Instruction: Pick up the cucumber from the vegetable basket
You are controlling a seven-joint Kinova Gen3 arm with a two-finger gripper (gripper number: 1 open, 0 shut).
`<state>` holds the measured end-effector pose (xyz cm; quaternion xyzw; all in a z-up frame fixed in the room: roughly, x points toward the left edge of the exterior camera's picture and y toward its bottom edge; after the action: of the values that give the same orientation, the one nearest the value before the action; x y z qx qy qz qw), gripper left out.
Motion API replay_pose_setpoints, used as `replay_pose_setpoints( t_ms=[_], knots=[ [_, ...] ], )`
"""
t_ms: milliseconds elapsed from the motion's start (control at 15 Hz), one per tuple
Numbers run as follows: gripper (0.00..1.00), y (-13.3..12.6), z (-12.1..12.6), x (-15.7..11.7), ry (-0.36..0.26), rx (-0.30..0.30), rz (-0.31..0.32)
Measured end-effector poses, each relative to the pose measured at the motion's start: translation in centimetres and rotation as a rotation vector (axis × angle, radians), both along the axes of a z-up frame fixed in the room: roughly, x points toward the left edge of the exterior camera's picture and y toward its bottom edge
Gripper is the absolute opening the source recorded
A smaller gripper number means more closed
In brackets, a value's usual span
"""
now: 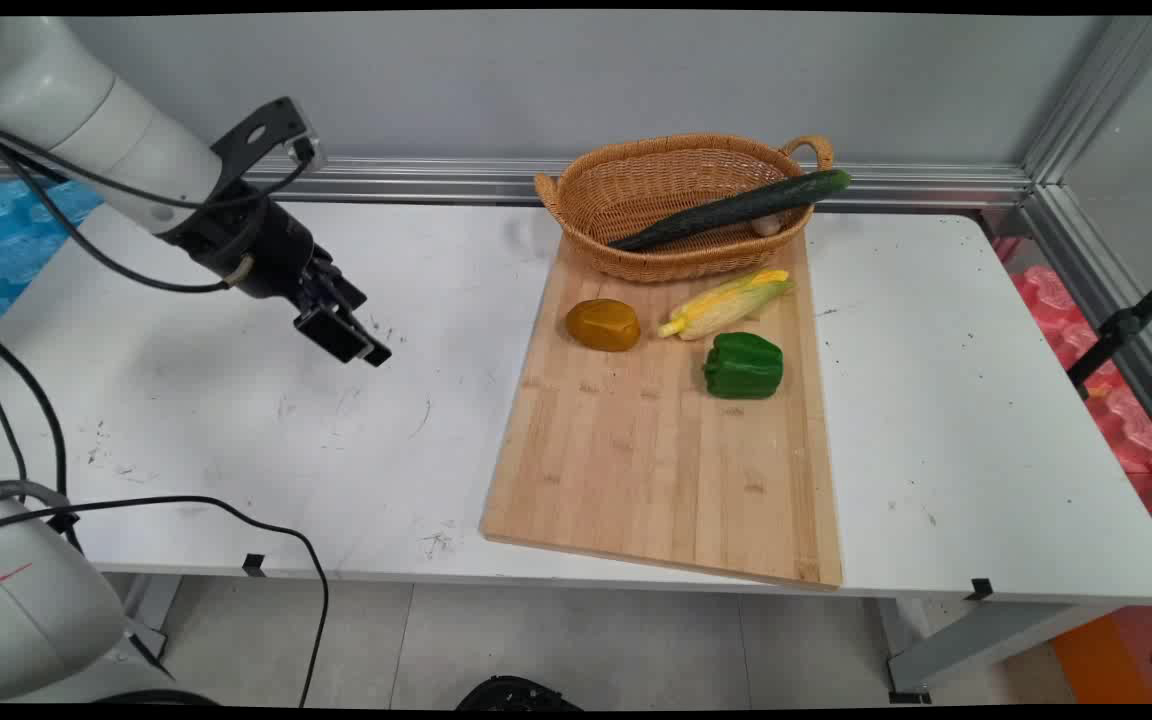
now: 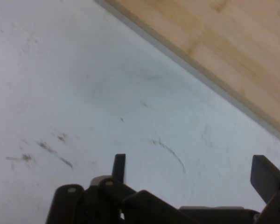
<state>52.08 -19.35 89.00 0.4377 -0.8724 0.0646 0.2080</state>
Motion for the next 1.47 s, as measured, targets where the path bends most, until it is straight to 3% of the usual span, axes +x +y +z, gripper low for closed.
replay_pose_setpoints(
  t_ms=[333, 800, 1467],
  knots=[
    [1.0, -3.3, 1.1, -1.2, 0.029, -0.069, 0.007],
    [1.0, -11.8, 1.9, -5.8, 0.023, -0.168, -0.053],
    [1.0, -23.5, 0.0, -12.2, 0.019, -0.262, -0.151]
  ],
)
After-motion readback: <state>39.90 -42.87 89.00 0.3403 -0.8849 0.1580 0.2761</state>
